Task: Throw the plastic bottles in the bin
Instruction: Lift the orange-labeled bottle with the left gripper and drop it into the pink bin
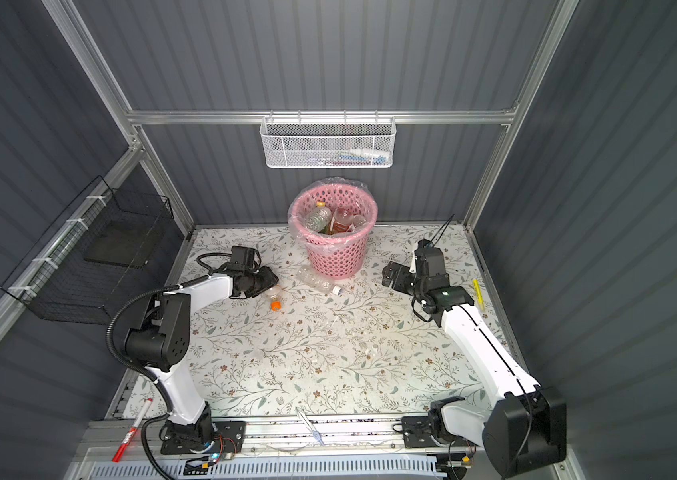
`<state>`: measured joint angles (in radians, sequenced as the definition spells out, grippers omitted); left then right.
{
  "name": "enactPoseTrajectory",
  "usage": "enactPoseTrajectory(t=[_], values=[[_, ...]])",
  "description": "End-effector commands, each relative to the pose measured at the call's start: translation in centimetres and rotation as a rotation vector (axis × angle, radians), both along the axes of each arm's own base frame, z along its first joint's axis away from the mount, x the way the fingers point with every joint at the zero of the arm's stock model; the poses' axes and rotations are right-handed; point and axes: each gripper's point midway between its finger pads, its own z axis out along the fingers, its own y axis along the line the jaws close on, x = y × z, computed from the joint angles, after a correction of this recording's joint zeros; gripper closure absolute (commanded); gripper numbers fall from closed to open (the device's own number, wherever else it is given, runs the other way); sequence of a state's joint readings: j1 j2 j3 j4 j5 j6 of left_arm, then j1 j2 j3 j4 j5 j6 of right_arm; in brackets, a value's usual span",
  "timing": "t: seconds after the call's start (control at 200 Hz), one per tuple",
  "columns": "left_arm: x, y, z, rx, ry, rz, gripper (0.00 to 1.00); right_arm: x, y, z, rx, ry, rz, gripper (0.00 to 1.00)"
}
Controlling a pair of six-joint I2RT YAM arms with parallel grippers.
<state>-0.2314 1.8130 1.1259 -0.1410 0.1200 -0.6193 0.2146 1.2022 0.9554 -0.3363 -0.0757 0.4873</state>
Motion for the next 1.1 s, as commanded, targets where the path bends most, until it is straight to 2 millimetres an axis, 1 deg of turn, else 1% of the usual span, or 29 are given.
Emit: enactPoseTrajectory(t=[0.0, 0.11, 0.21, 0.295, 0.36, 0.43, 0.485, 0.59, 0.63, 0.69, 0.71, 0.745, 0.78, 0.795, 0.805, 0.825, 0.835, 0.855, 0.865, 0.906, 0.916, 0.921, 0.936, 0.966, 0.976, 0.986, 1.011, 1.071, 1.096], values=[[-0.5, 0.3, 3.7, -0.002, -0.097, -0.023, 0.46, 0.2, -0.1, -0.2, 0.005, 0.001, -0.008, 0.01], [-1.4, 0.8, 7.4, 0.002, -0.202, -0.036, 0.47, 0.0, -0.2, -0.3, 0.0, 0.006, -0.008, 0.01], [-2.2, 1.1, 12.5, 0.011, -0.35, -0.059, 0.47, -0.1, -0.4, -0.3, -0.007, 0.009, -0.012, 0.01], [-3.3, 1.5, 18.2, 0.028, -0.525, -0.078, 0.46, -0.2, -0.4, -0.3, -0.011, 0.009, -0.012, 0.01], [-4.6, 1.9, 22.7, 0.041, -0.669, -0.088, 0.46, -0.3, -0.5, -0.3, -0.013, 0.006, -0.013, 0.01], [-6.6, 2.1, 28.1, 0.055, -0.843, -0.117, 0.46, -0.4, -0.6, -0.1, -0.015, -0.002, -0.016, 0.01], [-8.8, 2.0, 33.0, 0.054, -1.011, -0.149, 0.46, -0.5, -0.6, 0.1, -0.013, -0.013, -0.018, 0.01], [-12.5, 1.5, 41.5, 0.056, -1.286, -0.214, 0.46, -0.7, -0.8, 0.7, -0.007, -0.045, -0.026, 0.01], [-13.5, 1.2, 44.4, 0.043, -1.374, -0.24, 0.46, -0.7, -0.8, 0.9, 0.0, -0.058, -0.03, 0.01], [-14.5, 0.3, 48.2, 0.002, -1.493, -0.284, 0.46, -0.6, -0.7, 1.1, 0.014, -0.071, -0.032, 0.01], [-14.1, 0.0, 48.9, -0.019, -1.509, -0.289, 0.46, -0.6, -0.6, 1.1, 0.019, -0.073, -0.032, 0.01], [-13.5, -1.2, 50.1, -0.069, -1.528, -0.345, 0.46, -0.5, -0.5, 1.1, 0.028, -0.076, -0.033, 0.01], [-12.2, -2.4, 50.8, -0.111, -1.525, -0.385, 0.46, -0.5, -0.4, 1.2, 0.037, -0.08, -0.034, 0.01], [-11.4, -3.0, 50.7, -0.13, -1.507, -0.399, 0.46, -0.5, -0.3, 1.2, 0.042, -0.081, -0.031, 0.01], [-11.1, -3.3, 51.5, -0.138, -1.515, -0.402, 0.46, -0.5, -0.3, 1.2, 0.044, -0.081, -0.032, 0.01], [-10.0, -4.5, 51.5, -0.158, -1.491, -0.419, 0.45, -0.5, -0.3, 1.2, 0.049, -0.083, -0.032, 0.01], [-9.3, -4.9, 51.4, -0.159, -1.477, -0.429, 0.45, -0.7, -0.3, 2.0, 0.057, -0.105, -0.031, 0.01], [-8.2, -6.4, 51.1, -0.168, -1.445, -0.464, 0.44, -0.8, -0.2, 2.3, 0.061, -0.113, -0.03, 0.01], [-8.1, -7.1, 51.1, -0.172, -1.437, -0.482, 0.44, -0.8, -0.2, 2.3, 0.065, -0.113, -0.029, 0.01], [-5.3, -10.3, 49.6, -0.171, -1.355, -0.528, 0.4, -0.8, 0.0, 2.4, 0.07, -0.116, -0.026, 0.01], [-4.3, -11.0, 48.7, -0.167, -1.32, -0.532, 0.38, -0.8, 0.1, 2.4, 0.072, -0.116, -0.025, 0.01], [-4.2, -11.2, 48.7, -0.169, -1.317, -0.535, 0.36, -0.8, 0.1, 2.4, 0.073, -0.116, -0.023, 0.01], [-2.8, -12.2, 47.3, -0.162, -1.255, -0.542, 0.3, -0.8, 0.2, 2.4, 0.076, -0.115, -0.022, 0.01], [-1.6, -13.5, 47.1, -0.157, -1.202, -0.564, 0.19, -0.8, 0.5, 2.4, 0.081, -0.113, -0.015, 0.01], [-0.9, -14.2, 46.4, -0.154, -1.173, -0.574, 0.15, -0.8, 0.6, 2.4, 0.082, -0.111, -0.011, 0.01], [-0.7, -14.4, 46.4, -0.151, -1.157, -0.576, 0.11, -0.9, 0.6, 2.4, 0.081, -0.109, -0.01, 0.01], [1.0, -15.3, 44.9, -0.131, -1.089, -0.575, 0.01, -0.9, 0.9, 2.3, 0.08, -0.103, -0.001, 0.01], [2.7, -16.3, 43.2, -0.1, -0.99, -0.589, 0.0, -1.2, 1.3, 2.2, 0.072, -0.089, 0.016, 0.01], [3.0, -16.3, 43.4, -0.093, -0.982, -0.583, 0.0, -1.3, 1.5, 2.1, 0.066, -0.084, 0.021, 0.01]])
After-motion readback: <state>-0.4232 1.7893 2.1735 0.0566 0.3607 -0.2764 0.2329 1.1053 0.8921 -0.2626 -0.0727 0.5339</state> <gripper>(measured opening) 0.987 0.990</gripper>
